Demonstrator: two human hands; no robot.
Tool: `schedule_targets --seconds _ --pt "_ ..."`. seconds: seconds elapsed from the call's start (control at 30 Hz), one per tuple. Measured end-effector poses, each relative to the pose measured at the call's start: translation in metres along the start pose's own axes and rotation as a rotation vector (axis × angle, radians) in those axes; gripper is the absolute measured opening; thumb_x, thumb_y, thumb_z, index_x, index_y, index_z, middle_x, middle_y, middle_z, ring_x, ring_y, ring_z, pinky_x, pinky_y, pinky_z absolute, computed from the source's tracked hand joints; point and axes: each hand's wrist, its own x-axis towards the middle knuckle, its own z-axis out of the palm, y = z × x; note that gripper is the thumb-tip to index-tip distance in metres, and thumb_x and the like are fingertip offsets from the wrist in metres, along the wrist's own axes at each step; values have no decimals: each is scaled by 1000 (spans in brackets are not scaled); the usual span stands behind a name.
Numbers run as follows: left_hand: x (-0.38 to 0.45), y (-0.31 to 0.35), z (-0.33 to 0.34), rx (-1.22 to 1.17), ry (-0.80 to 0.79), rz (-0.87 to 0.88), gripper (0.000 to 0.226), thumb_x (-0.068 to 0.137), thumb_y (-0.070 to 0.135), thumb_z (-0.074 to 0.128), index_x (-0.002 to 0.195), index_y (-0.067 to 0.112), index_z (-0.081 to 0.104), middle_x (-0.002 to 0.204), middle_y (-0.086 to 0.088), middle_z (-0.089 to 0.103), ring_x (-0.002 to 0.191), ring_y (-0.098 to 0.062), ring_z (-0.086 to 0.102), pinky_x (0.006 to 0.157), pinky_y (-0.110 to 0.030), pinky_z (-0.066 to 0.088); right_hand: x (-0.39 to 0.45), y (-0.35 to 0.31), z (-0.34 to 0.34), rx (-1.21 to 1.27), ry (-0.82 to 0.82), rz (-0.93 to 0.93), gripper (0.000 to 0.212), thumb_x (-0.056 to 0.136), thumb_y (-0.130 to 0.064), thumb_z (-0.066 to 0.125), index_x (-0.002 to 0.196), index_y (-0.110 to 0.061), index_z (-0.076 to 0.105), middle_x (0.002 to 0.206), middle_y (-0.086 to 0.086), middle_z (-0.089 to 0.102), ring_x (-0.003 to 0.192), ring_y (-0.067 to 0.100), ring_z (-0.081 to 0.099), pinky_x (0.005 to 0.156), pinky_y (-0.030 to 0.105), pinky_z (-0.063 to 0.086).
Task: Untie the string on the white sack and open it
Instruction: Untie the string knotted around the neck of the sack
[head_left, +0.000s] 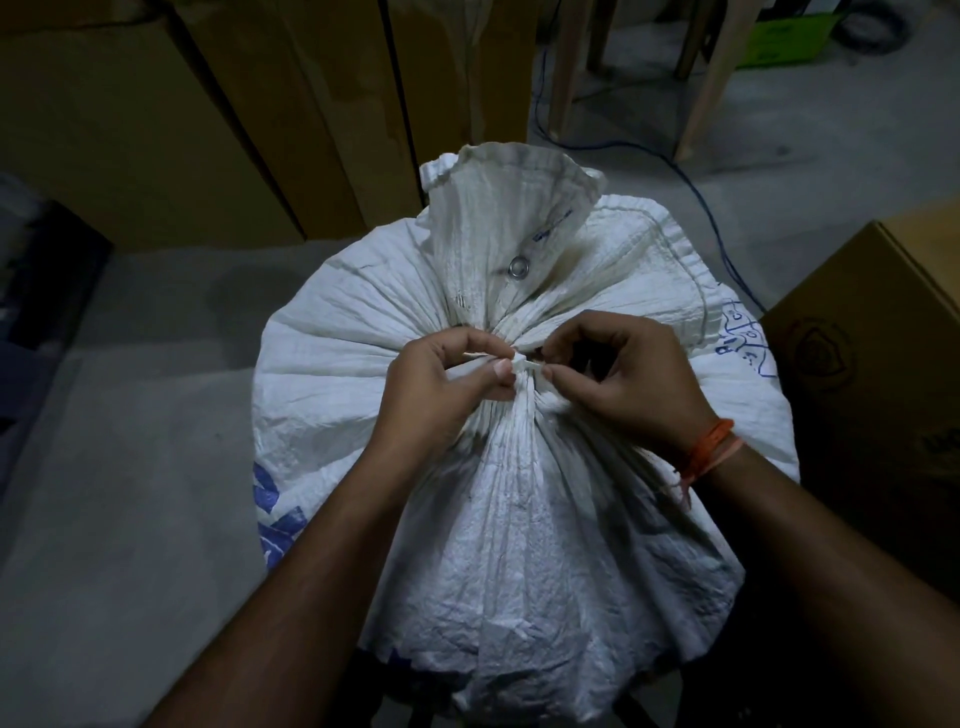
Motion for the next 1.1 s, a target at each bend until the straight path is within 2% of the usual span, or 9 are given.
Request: schedule_targets --seconds 0.07,0.13,0.27,0.37,0.5,0.6,0.77,0.87,1.1 --pt "0 1 0 -1 0 0 7 92 3 78 94 9 80 95 -16 84 80 -28 84 67 -18 60 0 1 -3 -15 5 -4 13 77 -2 79 77 -15 76 68 -5 72 60 5 62 60 23 49" --pt "0 1 0 -8 3 -2 8 92 2 78 94 10 81 95 -16 84 80 -28 84 68 -19 60 0 1 -2 -28 11 1 15 76 2 77 75 -13 76 66 -3 72 58 5 60 58 22 48" --pt "0 0 -1 -5 16 2 6 92 4 79 95 9 81 96 -19 84 82 -31 84 67 -18 60 1 1 6 -15 41 -9 11 78 -2 79 78 -12 76 71 3 76 65 22 70 63 39 58" --pt "-1 -1 -1 17 11 11 7 92 5 79 95 11 81 99 -17 84 79 -26 84 66 -17 59 4 1 12 -5 56 -11 9 78 -4 80 79 -11 76 74 6 76 69 25 72 66 44 58" --pt "-1 -3 -3 -13 -9 19 7 92 7 80 94 13 81 98 -13 84 82 -31 84 73 -27 64 2 1 6 -40 -16 -36 9 79 -7 83 81 -12 75 75 4 75 68 22 71 65 39 57" --pt "-1 -2 -5 -27 -11 9 6 91 10 80 94 15 82 93 -13 85 81 -30 85 67 -19 60 1 4 -4 -73 -27 -56 9 77 -7 82 79 -13 75 73 2 76 66 17 69 64 35 55" --pt "0 -4 -6 -36 -7 2 5 92 10 81 95 14 82 98 -15 84 85 -34 84 83 -38 67 3 5 3 -52 11 -12 11 76 -2 81 76 -13 78 70 1 76 63 13 68 63 39 57" --pt "-1 -2 -7 -37 11 -7 5 93 8 79 98 10 81 98 -18 84 84 -34 84 76 -30 65 7 8 9 -19 31 1 8 77 -4 81 76 -12 78 73 4 78 69 25 74 67 45 60" --pt "-4 2 -3 0 -5 3 4 93 8 79 95 12 80 96 -16 84 81 -28 84 64 -14 56 8 8 22 1 36 -10 7 78 -4 81 77 -10 78 72 3 77 69 19 73 65 41 59"
